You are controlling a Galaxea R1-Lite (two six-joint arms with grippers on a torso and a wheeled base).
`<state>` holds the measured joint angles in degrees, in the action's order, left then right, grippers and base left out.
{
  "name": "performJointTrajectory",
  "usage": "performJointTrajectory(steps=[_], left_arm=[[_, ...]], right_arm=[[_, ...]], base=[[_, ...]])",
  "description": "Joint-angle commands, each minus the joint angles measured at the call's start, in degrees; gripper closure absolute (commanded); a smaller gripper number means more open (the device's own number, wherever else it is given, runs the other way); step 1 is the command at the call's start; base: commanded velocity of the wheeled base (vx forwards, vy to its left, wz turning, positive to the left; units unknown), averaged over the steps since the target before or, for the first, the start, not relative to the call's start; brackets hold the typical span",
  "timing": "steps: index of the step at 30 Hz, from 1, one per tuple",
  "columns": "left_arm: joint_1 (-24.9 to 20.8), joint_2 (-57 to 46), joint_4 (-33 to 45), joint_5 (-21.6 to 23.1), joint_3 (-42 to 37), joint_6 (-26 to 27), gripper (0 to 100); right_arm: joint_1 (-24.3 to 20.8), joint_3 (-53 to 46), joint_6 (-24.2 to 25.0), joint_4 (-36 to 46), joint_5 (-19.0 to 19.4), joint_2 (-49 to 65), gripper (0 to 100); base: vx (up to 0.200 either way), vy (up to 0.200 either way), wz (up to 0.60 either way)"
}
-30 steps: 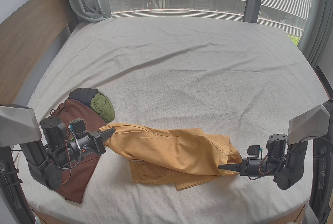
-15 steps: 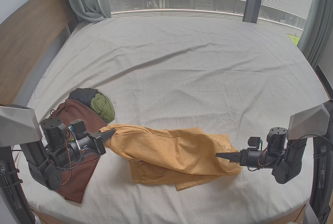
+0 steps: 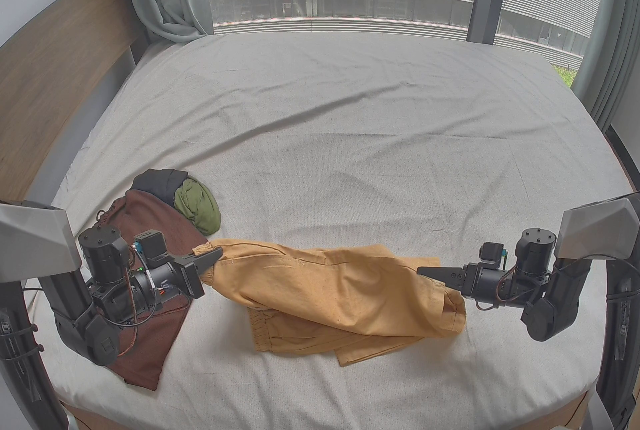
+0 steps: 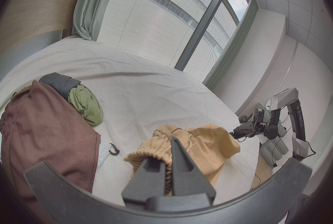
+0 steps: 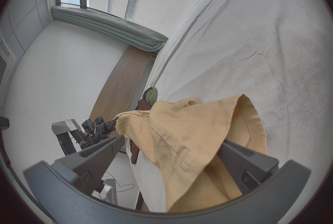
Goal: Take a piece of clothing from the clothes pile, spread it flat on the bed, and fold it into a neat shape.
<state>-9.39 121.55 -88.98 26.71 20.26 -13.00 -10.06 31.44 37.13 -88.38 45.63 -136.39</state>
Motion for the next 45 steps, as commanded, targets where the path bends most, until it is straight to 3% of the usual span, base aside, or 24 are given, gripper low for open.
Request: performJointTrajectory(steps=[1,20,21,34,45], left_arm=[[0.1,0.0,-0.1,0.0,0.0,0.0,100],[-0.1,0.0,-0.1,0.0,-0.3,0.0,100],[-0.1,0.0,-0.1,0.0,-0.3,0.0,100],[-0.3,0.0,-0.1,0.0,0.0,-0.5,100],[-0.6,-0.6,-0.1,0.1,2.9,-1.1,100]], right_arm=[[-2.2,1.3,0.7,0.0,-1.5,0.3,0],[-4.4,3.4,1.7,-0.2,-4.6,1.8,0],[-4.4,3.5,1.7,-0.2,-4.6,1.8,100],[-3.7,3.2,1.6,-0.3,-4.7,2.4,100],[-4.3,-3.1,1.1,-0.1,-4.5,12.5,100]], base=[[0.000,0.000,0.00],[0.000,0.000,0.00],[0.000,0.000,0.00],[0.000,0.000,0.00],[0.000,0.000,0.00]])
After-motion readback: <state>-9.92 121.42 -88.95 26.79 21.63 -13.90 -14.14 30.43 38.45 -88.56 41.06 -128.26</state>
